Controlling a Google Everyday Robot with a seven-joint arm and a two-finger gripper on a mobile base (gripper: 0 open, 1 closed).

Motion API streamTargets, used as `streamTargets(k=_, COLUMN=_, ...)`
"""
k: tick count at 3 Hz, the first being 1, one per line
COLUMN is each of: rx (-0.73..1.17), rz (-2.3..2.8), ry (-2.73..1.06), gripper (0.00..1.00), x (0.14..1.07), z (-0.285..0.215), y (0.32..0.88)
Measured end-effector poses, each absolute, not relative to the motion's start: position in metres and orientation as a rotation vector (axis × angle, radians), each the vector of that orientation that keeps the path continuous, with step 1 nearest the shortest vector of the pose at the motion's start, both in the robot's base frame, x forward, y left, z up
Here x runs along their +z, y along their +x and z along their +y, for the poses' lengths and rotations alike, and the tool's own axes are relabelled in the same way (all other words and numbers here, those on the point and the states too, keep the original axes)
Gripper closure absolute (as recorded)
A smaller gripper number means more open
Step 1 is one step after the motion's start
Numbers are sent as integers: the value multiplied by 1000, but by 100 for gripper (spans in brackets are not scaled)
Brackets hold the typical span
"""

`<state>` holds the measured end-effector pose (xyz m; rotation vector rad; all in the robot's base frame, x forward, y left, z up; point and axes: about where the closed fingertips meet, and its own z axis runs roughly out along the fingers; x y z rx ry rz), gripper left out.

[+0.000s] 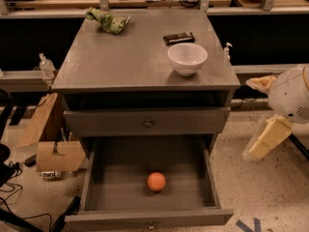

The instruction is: Pick orange from middle drawer and place on counter

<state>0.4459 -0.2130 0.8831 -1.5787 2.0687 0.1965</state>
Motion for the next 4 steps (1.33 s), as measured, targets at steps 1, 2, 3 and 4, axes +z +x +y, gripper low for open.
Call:
streamTargets(k=1, rx=297, rz=1951, ry=-1468, gripper=0, x=831, z=-210, y=445)
streamTargets(k=2, rx=357, rz=1835, ry=-1367, gripper=0, x=789, z=-207, y=450)
streamTargets(k=3, rx=367, rz=1781, ry=-1387, gripper=0, x=767, z=-209, y=454)
streamTargets(k=4, rx=375, rz=1783, ry=-1390, gripper=0, x=763, z=-208, y=456)
